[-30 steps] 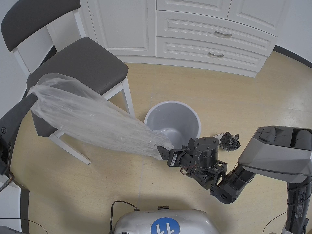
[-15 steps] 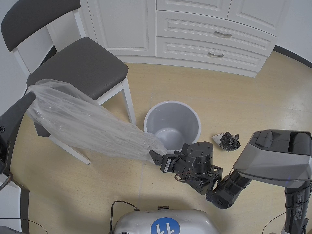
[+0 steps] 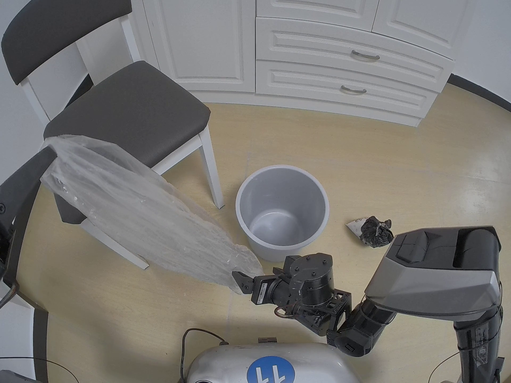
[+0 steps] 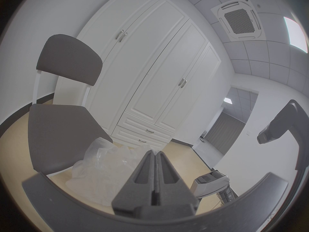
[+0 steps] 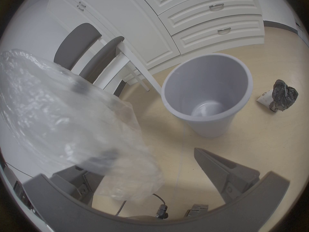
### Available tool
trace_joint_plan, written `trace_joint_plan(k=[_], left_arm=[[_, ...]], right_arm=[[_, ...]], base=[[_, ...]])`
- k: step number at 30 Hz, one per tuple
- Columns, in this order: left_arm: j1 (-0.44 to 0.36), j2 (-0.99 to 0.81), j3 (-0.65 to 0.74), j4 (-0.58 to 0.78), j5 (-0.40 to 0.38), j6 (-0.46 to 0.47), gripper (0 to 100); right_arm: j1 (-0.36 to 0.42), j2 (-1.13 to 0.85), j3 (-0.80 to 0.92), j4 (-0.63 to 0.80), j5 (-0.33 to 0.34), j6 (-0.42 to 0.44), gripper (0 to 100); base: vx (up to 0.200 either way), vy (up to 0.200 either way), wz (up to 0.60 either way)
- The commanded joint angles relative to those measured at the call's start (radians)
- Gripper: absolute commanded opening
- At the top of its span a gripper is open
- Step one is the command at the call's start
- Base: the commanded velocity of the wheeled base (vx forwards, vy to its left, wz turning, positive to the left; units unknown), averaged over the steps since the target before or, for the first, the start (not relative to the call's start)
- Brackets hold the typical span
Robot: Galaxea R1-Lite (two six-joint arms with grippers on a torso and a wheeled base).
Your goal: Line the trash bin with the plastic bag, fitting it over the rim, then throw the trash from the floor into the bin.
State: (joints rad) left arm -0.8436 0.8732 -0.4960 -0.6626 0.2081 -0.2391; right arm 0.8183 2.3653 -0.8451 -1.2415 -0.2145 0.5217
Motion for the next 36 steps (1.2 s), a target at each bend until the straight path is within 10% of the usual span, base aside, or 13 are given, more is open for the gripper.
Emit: trace_joint_plan(k=[1,25,26,36], left_arm=[[0.000,-0.002,-0.003,0.000,0.001,-0.002,0],[0.000,-0.005,-0.003,0.000,0.001,-0.002,0],[0.001,-0.005,-0.003,0.000,0.001,-0.002,0],[0.000,-0.002,0.002,0.001,0.001,-0.003,0]], right_arm=[[0.009,0.020,0.000,-0.001,0.000,0.000,100],[0.013,0.043,-0.005,-0.010,0.000,0.015,100],[0.013,0.043,-0.005,-0.010,0.000,0.015,0],[0.028,0.037,-0.005,-0.064,0.007,0.063,0]], base=[[0.000,0.000,0.00],[0.000,0.000,0.00],[0.000,0.000,0.00],[0.000,0.000,0.00]])
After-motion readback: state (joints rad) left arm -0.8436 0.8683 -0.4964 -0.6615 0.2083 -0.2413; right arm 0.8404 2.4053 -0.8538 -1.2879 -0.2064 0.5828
